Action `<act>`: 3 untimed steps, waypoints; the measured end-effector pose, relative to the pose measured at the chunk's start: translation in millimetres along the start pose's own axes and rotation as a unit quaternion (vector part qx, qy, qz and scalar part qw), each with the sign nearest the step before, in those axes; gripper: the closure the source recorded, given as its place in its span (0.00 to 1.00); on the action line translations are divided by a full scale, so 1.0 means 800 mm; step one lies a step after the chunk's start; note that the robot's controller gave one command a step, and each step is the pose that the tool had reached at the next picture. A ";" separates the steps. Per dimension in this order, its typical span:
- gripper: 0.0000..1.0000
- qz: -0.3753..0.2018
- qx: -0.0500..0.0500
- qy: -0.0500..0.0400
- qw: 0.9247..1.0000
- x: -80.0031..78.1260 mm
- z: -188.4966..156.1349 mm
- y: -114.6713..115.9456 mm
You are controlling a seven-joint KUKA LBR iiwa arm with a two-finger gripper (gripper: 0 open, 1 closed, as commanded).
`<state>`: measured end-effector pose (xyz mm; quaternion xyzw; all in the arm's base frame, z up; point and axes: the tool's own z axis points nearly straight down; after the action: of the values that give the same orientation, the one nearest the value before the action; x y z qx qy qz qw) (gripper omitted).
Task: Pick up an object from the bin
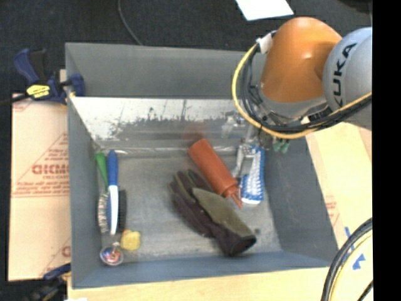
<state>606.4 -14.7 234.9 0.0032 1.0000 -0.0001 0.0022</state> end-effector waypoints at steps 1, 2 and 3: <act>0.00 0.000 0.000 0.000 1.000 0.000 0.000 0.000; 0.00 0.013 -0.001 -0.001 1.000 0.058 0.073 0.025; 0.00 -0.072 0.001 -0.007 0.997 -0.017 0.050 0.059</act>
Offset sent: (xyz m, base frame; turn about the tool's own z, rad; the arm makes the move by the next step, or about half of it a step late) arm -0.0464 0.0207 -0.0590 0.0290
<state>620.7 32.3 195.2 -0.0693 0.9975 -0.0012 0.0095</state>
